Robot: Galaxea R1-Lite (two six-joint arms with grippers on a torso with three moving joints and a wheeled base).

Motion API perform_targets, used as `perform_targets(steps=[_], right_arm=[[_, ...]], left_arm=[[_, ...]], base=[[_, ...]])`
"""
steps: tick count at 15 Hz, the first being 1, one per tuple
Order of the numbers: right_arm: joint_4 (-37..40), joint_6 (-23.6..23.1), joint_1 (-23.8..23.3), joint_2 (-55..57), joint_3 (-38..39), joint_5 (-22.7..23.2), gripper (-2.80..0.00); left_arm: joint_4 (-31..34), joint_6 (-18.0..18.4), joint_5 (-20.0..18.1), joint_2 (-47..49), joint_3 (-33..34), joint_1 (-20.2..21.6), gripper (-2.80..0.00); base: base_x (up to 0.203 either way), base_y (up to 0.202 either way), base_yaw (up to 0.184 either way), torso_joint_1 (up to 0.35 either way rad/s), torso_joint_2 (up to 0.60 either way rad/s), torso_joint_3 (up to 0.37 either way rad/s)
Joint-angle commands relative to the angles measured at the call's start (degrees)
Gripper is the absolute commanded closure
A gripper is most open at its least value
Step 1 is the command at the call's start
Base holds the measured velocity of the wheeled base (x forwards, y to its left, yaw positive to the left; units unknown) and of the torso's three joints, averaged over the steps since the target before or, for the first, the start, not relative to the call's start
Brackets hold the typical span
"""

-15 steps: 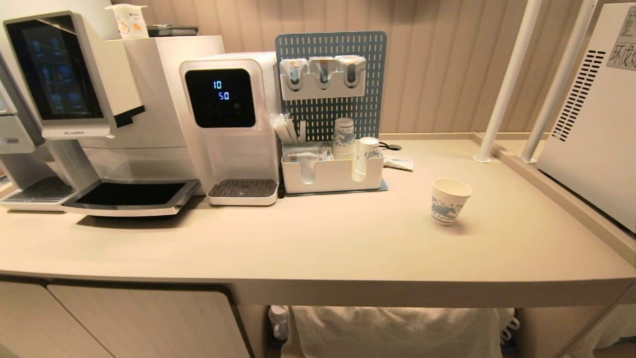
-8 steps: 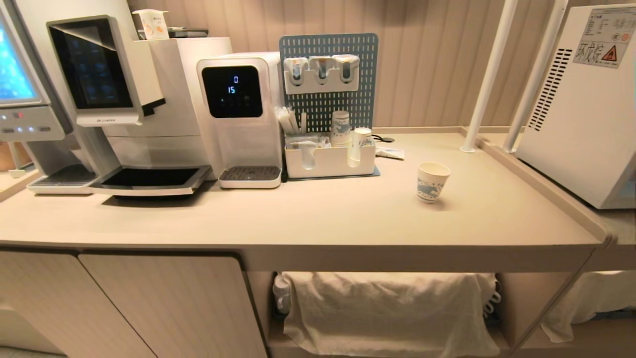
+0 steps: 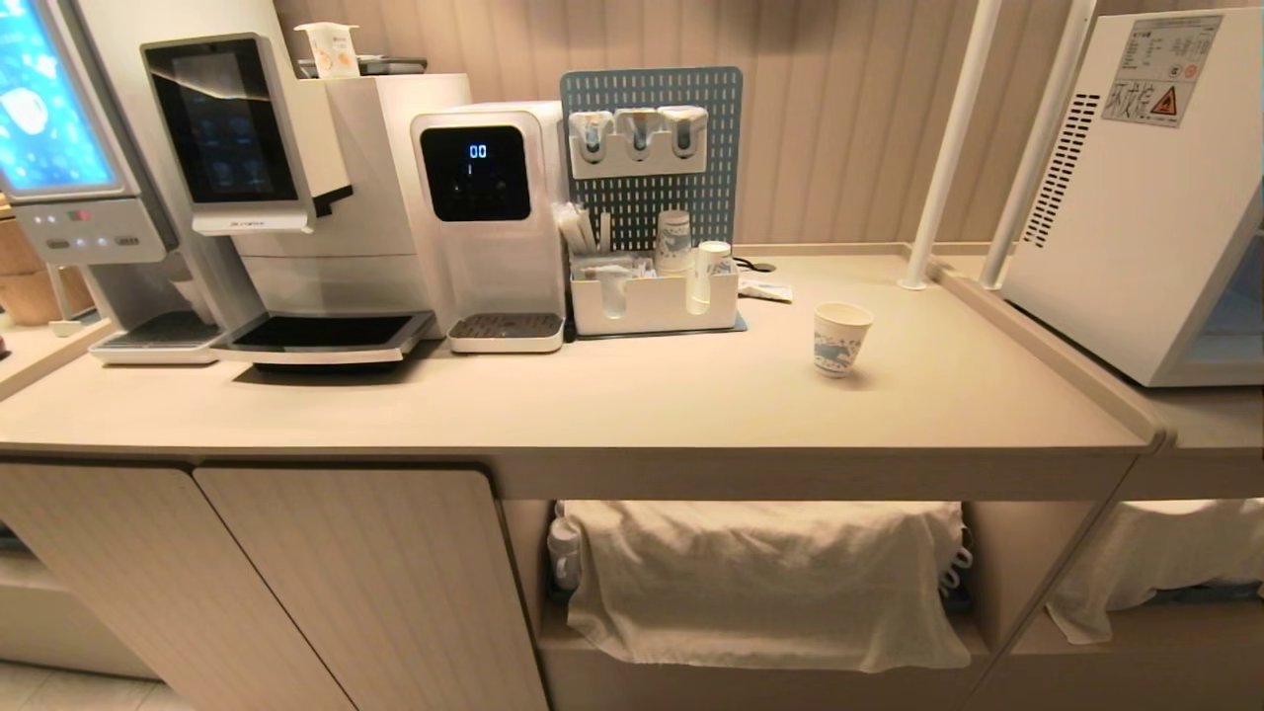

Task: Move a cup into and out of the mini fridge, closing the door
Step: Close the freezer door

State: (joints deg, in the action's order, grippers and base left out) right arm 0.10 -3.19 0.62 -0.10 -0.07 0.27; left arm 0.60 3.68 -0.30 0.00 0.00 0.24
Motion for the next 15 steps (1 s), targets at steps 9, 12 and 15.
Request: perform_targets(steps=[9,12,15], right_arm=[[0.0,0.0,0.0,0.0,0.0,0.0,0.00],[0.0,0.0,0.0,0.0,0.0,0.0,0.00],[0.0,0.0,0.0,0.0,0.1,0.0,0.00]], left_arm=[[0.0,1.5,-0.4,0.2,0.0,0.0,0.00],[-0.1,1.4,-0.4,0.2,-0.1,0.0,0.00],[0.0,1.5,-0.4,0.1,0.0,0.1,0.00]], base=[[0.000,-0.086,0.003,0.001,0.00,0.001],[0.000,-0.193,-0.002,0.004,0.00,0.001],[0.000,-0.194,0.000,0.004,0.00,0.003]])
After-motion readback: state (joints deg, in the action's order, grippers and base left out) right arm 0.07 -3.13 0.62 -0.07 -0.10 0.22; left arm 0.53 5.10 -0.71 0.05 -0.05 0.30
